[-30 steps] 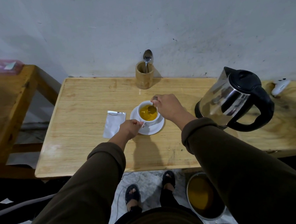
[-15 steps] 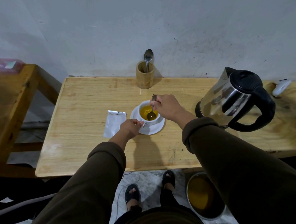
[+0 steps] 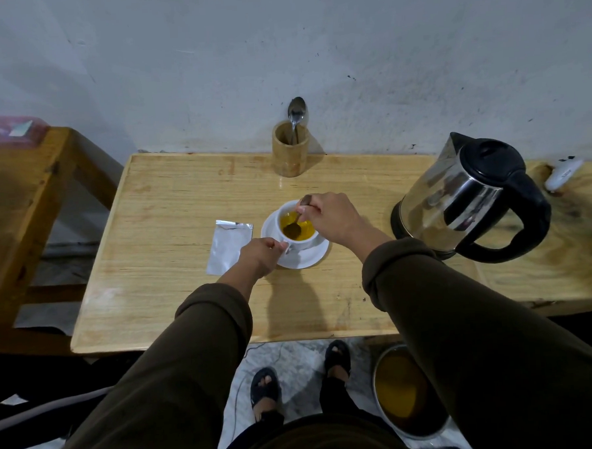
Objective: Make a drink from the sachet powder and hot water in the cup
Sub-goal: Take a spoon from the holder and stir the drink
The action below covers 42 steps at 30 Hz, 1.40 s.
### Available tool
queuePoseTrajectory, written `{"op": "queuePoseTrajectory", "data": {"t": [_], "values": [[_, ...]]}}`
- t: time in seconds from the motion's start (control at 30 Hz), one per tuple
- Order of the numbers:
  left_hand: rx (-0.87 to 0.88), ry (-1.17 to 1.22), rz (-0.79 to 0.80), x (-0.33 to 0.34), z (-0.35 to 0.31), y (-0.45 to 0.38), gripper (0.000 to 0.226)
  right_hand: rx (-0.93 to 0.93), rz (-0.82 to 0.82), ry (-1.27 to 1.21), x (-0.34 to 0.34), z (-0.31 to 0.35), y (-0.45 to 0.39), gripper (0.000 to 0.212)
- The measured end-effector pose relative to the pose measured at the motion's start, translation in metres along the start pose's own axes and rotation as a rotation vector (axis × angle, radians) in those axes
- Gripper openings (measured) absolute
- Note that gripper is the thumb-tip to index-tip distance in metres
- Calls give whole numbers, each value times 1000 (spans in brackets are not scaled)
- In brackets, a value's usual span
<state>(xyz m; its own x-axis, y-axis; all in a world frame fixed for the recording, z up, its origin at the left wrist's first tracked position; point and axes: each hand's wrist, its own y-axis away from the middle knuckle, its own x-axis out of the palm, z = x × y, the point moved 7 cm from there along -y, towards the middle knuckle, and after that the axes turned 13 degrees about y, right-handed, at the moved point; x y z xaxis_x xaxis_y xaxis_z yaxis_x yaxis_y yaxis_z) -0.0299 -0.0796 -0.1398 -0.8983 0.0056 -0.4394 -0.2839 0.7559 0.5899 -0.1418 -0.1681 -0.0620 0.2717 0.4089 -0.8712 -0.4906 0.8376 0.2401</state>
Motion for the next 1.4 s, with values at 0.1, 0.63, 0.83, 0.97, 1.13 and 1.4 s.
{"op": "queuePoseTrajectory", "data": {"t": [0.1,0.63,0.83,0.97,1.13,1.4], "values": [[2,-5,-5,0,-1,0,47,-15,-37,88,-3,-1,-2,26],[5,-23,-9,1,1,-1,49,-51,-18,48,-1,3,5,24],[3,-9,-19,0,2,-2,48,-37,-85,281,-9,3,1,30],[-3,10,-18,0,3,-2,48,-16,-111,208,-7,0,2,31],[-17,45,-16,0,4,-2,48,-29,-50,88,0,0,7,27],[-14,44,-6,0,5,-2,48,-7,-28,149,-4,-4,0,29]]}}
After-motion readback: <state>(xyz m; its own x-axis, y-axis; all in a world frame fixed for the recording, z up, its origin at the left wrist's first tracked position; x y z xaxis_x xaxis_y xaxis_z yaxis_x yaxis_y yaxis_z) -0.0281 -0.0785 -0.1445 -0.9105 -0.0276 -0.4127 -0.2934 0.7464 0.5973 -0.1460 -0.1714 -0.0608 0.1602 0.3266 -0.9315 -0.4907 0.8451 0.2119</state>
